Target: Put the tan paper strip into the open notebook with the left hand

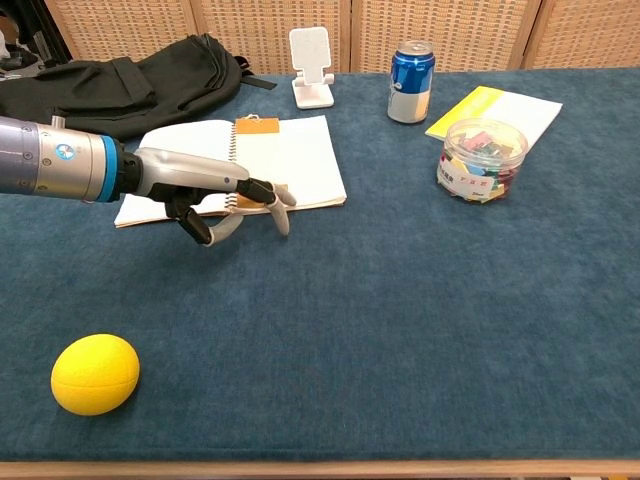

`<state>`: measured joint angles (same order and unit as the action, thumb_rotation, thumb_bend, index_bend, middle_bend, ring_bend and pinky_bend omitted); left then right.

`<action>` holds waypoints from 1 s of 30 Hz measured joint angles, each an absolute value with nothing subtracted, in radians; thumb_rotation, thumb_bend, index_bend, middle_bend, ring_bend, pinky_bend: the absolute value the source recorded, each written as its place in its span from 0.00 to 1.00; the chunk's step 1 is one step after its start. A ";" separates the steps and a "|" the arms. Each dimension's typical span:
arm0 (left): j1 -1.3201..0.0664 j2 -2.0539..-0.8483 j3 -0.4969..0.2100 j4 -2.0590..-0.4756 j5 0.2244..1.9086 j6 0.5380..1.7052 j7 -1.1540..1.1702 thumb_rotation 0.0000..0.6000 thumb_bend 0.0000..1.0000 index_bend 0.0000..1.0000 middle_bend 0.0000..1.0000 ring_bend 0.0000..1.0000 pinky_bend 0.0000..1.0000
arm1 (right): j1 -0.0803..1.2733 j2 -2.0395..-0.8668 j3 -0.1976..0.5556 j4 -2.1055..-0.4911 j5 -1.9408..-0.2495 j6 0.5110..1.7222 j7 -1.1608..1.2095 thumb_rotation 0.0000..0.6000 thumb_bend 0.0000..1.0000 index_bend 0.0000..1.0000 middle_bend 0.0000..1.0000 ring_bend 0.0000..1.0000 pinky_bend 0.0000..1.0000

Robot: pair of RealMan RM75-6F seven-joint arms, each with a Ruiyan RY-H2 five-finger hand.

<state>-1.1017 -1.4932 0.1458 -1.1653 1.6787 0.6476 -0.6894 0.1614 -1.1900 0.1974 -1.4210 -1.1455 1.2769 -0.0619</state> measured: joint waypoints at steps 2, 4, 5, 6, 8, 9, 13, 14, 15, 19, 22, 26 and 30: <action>-1.104 -1.491 0.155 -1.166 1.688 0.651 -0.696 1.00 0.80 0.26 0.00 0.00 0.08 | 0.161 -1.190 0.198 -1.421 -1.145 1.278 -0.063 1.00 0.00 0.00 0.00 0.00 0.00; -1.106 -1.489 0.160 -1.167 1.695 0.657 -0.701 1.00 0.80 0.26 0.00 0.00 0.08 | 0.161 -1.190 0.198 -1.421 -1.145 1.278 -0.063 1.00 0.00 0.00 0.00 0.00 0.00; -1.107 -1.488 0.164 -1.168 1.699 0.663 -0.705 1.00 0.80 0.26 0.00 0.00 0.08 | 0.161 -1.190 0.198 -1.421 -1.145 1.278 -0.063 1.00 0.00 0.00 0.00 0.00 0.00; -1.108 -1.486 0.167 -1.169 1.701 0.666 -0.709 1.00 0.80 0.26 0.00 0.00 0.08 | 0.161 -1.190 0.198 -1.421 -1.145 1.278 -0.063 1.00 0.00 0.00 0.00 0.00 0.00; -1.110 -1.484 0.169 -1.170 1.704 0.670 -0.711 1.00 0.80 0.26 0.00 0.00 0.08 | 0.161 -1.190 0.198 -1.422 -1.145 1.278 -0.063 1.00 0.00 0.00 0.00 0.00 0.00; -1.110 -1.484 0.170 -1.169 1.704 0.671 -0.711 1.00 0.80 0.26 0.00 0.00 0.08 | 0.161 -1.190 0.198 -1.422 -1.145 1.278 -0.063 1.00 0.00 0.00 0.00 0.00 0.00; -1.111 -1.483 0.173 -1.167 1.703 0.675 -0.716 1.00 0.80 0.27 0.00 0.00 0.08 | 0.161 -1.190 0.197 -1.422 -1.144 1.277 -0.063 1.00 0.00 0.00 0.00 0.00 0.00; -1.111 -1.483 0.173 -1.166 1.702 0.676 -0.714 1.00 0.80 0.27 0.00 0.00 0.08 | 0.161 -1.190 0.198 -1.422 -1.144 1.277 -0.063 1.00 0.00 0.00 0.00 0.00 0.00; -1.110 -1.483 0.174 -1.165 1.701 0.677 -0.712 1.00 0.80 0.27 0.00 0.00 0.08 | 0.161 -1.190 0.198 -1.422 -1.144 1.277 -0.063 1.00 0.00 0.00 0.00 0.00 0.00; -1.109 -1.481 0.171 -1.164 1.697 0.686 -0.709 1.00 0.80 0.27 0.00 0.00 0.08 | 0.161 -1.189 0.197 -1.422 -1.145 1.277 -0.063 1.00 0.00 0.00 0.00 0.00 0.00; -1.105 -1.478 0.160 -1.163 1.689 0.705 -0.705 1.00 0.80 0.27 0.00 0.00 0.08 | 0.160 -1.189 0.197 -1.423 -1.145 1.277 -0.062 1.00 0.00 0.00 0.00 0.00 0.00; -1.098 -1.466 0.136 -1.166 1.672 0.734 -0.703 1.00 0.74 0.27 0.00 0.00 0.08 | 0.160 -1.188 0.197 -1.425 -1.147 1.278 -0.062 1.00 0.00 0.00 0.00 0.00 0.00; -1.089 -1.445 0.113 -1.184 1.658 0.775 -0.713 1.00 0.60 0.27 0.00 0.00 0.08 | 0.160 -1.188 0.196 -1.427 -1.149 1.280 -0.062 1.00 0.00 0.00 0.00 0.00 0.00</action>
